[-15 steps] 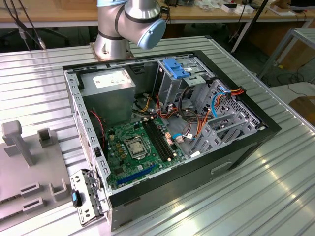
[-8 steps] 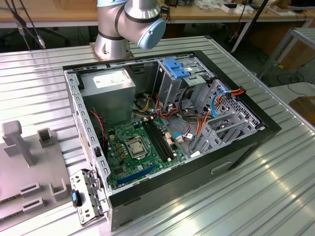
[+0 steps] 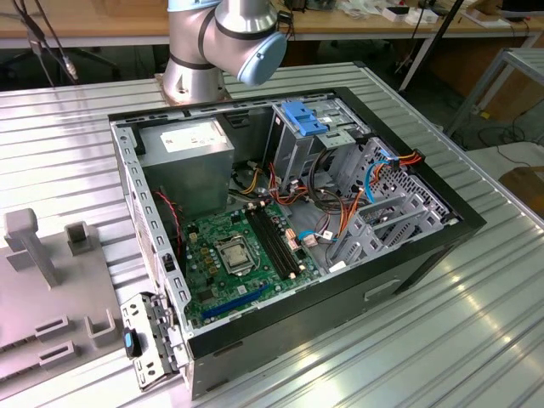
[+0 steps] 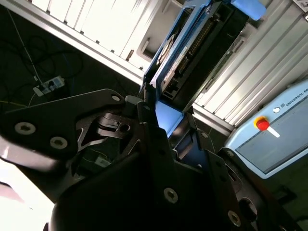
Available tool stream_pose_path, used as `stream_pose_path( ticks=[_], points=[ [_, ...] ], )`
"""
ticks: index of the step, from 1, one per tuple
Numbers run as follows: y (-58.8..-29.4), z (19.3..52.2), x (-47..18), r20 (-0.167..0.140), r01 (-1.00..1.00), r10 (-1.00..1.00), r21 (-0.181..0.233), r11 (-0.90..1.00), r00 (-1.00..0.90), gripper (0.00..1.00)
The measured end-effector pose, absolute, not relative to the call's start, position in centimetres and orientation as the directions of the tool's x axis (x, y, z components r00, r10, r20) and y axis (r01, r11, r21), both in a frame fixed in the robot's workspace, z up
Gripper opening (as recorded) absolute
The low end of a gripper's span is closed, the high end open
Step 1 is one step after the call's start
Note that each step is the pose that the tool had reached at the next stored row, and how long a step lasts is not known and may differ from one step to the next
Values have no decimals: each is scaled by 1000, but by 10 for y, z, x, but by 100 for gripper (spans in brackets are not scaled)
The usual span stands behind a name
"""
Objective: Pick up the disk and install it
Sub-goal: 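Pick up the disk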
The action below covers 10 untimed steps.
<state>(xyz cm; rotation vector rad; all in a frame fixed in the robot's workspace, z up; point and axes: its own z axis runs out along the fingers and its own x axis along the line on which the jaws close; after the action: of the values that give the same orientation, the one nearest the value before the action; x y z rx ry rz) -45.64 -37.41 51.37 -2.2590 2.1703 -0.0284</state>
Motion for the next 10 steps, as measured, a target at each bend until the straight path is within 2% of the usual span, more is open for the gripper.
stream_pose_path(
  ticks=[6,10],
  points=[
    [-374,536,-456,7,-999,-999,-19,-40,40,37],
    [-374,536,-456,7,-999,-999,-19,-40,40,37]
  ],
)
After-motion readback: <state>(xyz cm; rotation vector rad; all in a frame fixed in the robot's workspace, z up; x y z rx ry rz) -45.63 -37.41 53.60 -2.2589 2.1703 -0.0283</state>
